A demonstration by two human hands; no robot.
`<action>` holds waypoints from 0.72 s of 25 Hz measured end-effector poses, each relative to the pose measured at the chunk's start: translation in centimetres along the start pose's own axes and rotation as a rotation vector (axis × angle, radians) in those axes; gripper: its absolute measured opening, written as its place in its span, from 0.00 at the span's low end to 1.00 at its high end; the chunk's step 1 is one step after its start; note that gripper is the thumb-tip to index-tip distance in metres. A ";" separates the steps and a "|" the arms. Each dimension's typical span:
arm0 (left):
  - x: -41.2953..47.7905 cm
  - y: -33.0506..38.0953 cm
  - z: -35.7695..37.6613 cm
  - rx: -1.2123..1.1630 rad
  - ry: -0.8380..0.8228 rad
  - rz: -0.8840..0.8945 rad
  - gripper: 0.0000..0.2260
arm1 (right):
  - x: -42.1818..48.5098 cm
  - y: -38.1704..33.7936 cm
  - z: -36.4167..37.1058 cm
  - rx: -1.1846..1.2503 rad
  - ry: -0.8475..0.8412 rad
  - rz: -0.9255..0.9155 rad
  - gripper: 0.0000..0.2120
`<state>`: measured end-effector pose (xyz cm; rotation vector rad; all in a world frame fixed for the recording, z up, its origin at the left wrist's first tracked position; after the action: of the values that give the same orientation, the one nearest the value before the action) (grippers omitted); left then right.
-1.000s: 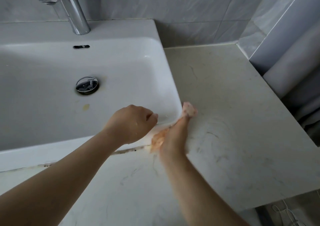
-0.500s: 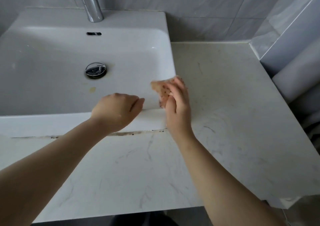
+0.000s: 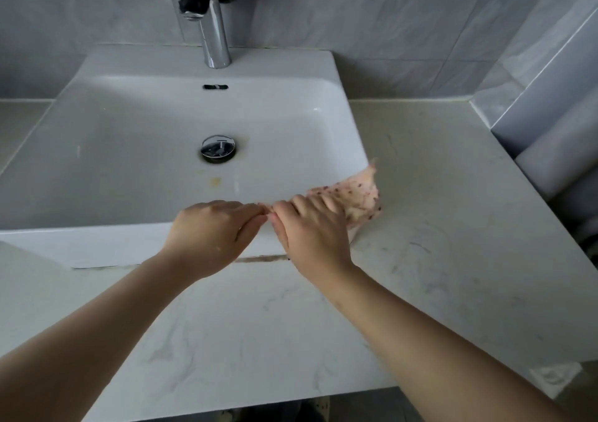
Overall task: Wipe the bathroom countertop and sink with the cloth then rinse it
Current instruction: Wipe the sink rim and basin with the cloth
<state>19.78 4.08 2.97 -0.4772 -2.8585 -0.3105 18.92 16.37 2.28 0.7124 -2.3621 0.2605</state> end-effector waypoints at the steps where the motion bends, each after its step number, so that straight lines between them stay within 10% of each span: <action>1: -0.1 -0.2 -0.1 -0.006 0.009 0.006 0.17 | 0.0 0.4 -0.2 -0.008 0.006 -0.055 0.17; 18: -1.8 -4.4 -0.9 0.017 -0.054 0.010 0.16 | -0.6 6.6 -2.0 0.130 -0.082 -0.198 0.21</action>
<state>20.06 -0.76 2.58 -0.5032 -2.9075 -0.2751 16.69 22.82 3.39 1.0296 -2.3453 0.3057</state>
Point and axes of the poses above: each hand's wrist, its own x-axis towards the middle knuckle, its own z-axis out of the palm, y = z × x, the point moved 7 cm from there along x, towards the middle knuckle, and after that the axes turned 4 degrees about -y, right-handed, at the moved point
